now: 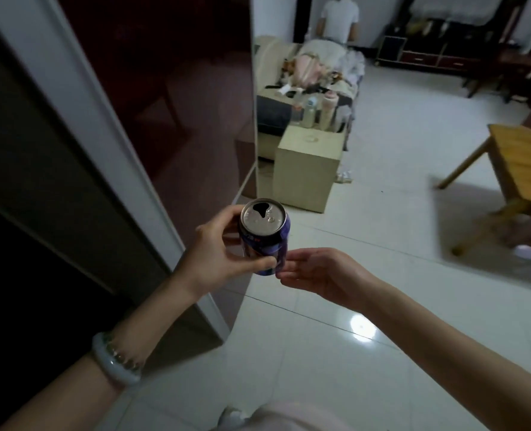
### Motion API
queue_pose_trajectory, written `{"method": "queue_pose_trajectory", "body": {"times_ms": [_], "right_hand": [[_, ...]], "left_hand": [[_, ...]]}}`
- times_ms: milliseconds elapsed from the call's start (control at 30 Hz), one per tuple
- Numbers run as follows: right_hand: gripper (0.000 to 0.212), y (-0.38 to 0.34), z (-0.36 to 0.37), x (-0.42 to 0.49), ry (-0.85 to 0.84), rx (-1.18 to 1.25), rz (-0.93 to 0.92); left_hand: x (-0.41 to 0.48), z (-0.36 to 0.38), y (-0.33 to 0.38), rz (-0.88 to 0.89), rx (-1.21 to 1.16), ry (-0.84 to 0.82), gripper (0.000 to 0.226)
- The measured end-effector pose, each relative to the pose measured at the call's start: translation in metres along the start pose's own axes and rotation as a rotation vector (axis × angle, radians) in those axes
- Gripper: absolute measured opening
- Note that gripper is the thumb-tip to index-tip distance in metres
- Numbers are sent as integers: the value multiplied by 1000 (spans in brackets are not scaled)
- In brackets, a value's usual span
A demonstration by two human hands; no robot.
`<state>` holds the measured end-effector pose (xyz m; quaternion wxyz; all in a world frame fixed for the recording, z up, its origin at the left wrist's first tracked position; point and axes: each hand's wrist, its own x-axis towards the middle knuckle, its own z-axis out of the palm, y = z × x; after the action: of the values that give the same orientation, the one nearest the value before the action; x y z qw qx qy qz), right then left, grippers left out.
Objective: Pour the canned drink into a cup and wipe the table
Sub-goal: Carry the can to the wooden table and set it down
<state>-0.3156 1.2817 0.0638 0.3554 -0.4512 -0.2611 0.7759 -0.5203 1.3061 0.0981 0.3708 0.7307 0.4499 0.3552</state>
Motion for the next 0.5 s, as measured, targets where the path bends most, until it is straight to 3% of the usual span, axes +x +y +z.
{"method": "queue_pose_trajectory", "body": {"times_ms": [500], "right_hand": [[46, 41, -139, -149, 317, 194, -206]], "left_hand": [[17, 184, 72, 177, -111, -330, 69]]}}
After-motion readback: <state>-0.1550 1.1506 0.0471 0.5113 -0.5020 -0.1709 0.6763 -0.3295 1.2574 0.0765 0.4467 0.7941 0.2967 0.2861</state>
